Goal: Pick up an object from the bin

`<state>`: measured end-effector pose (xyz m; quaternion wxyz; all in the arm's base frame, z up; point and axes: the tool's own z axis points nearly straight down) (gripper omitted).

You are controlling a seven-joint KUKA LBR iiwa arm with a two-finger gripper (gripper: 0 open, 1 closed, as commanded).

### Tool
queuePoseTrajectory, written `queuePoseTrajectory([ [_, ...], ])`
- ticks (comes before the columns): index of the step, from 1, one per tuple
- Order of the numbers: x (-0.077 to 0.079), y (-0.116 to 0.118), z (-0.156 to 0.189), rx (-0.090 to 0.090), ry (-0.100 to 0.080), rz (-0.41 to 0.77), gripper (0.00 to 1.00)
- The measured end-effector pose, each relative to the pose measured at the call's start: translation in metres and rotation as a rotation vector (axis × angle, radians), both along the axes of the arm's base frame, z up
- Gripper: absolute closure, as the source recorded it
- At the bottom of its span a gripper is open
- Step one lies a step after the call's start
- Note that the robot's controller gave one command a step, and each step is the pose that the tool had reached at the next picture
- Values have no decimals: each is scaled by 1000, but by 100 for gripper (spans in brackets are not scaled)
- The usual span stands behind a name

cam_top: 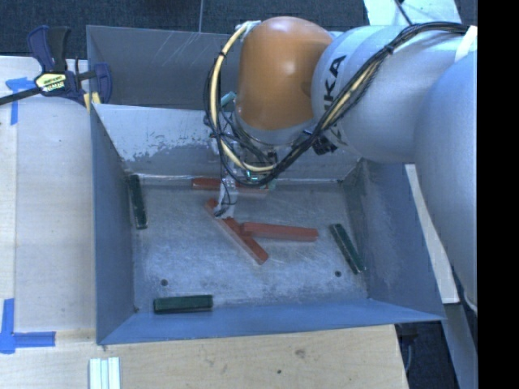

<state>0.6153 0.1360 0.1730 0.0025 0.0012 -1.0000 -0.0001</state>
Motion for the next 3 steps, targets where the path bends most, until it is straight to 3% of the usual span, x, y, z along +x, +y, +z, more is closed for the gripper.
queuePoseTrajectory([
  [1, -1, -23, -104, 1, -10, -210, 0],
  [2, 3, -23, -98, 3, -19, -210, 100],
  [3, -24, 23, 56, 4, -17, -135, 100],
])
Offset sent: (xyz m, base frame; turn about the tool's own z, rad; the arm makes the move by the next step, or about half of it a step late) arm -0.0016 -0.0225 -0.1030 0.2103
